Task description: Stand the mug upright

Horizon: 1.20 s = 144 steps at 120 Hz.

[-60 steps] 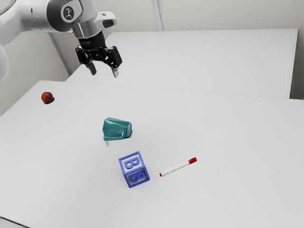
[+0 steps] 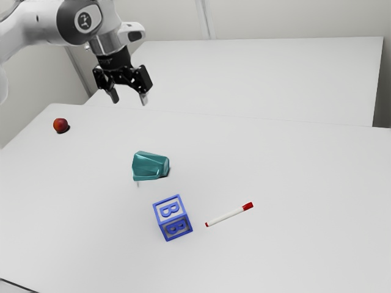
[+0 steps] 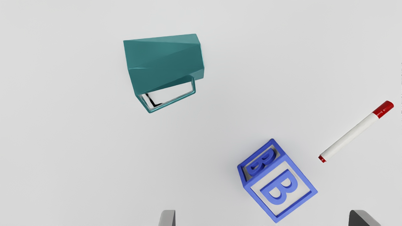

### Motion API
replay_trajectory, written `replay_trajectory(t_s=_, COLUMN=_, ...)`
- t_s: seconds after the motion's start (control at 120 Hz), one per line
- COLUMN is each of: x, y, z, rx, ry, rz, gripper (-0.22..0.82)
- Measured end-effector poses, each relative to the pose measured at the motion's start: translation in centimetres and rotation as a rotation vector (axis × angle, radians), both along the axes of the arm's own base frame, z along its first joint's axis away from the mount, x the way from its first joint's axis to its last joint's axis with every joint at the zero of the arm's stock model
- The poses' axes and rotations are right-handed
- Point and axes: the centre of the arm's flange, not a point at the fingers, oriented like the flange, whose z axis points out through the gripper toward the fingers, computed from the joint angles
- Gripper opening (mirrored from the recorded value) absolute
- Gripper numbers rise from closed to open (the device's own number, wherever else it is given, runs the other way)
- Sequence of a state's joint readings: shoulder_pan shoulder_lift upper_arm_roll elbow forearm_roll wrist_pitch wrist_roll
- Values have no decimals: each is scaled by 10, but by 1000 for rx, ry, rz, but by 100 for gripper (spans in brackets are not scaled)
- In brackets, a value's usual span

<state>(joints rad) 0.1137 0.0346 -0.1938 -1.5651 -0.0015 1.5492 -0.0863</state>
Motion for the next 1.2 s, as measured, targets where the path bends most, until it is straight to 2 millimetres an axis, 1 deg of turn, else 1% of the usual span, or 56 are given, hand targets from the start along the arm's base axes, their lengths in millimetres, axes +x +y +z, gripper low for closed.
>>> replay_trajectory(t_s=0.092, x=-3, y=2, z=-18, rx=-29, ry=44, rz=12, gripper=60)
replay_trajectory(t_s=0.192, x=-8, y=9, z=-36, rx=-63, ry=75, rz=29, gripper=60)
replay_trajectory(t_s=0.417, x=-8, y=36, z=-73, rx=-152, ry=62, rz=-5, gripper=60)
replay_trajectory(t_s=0.583, x=-1, y=60, z=-100, rx=-245, ry=21, rz=-44, gripper=60)
replay_trajectory(t_s=0.642, x=3, y=75, z=-109, rx=-275, ry=4, rz=-45, gripper=60)
replay_trajectory(t_s=0.692, x=5, y=94, z=-119, rx=-300, ry=-7, rz=-33, gripper=60)
replay_trajectory(t_s=0.725, x=6, y=113, z=-127, rx=-317, ry=-16, rz=-14, gripper=60)
replay_trajectory(t_s=0.817, x=2, y=172, z=-145, rx=-365, ry=-43, rz=56, gripper=60)
replay_trajectory(t_s=0.867, x=1, y=193, z=-156, rx=-396, ry=-53, rz=78, gripper=60)
replay_trajectory(t_s=0.942, x=2, y=208, z=-170, rx=-434, ry=-67, rz=79, gripper=60)
replay_trajectory(t_s=1.092, x=6, y=227, z=-195, rx=-506, ry=-92, rz=66, gripper=60)
replay_trajectory(t_s=1.2, x=8, y=238, z=-211, rx=-561, ry=-110, rz=57, gripper=60)
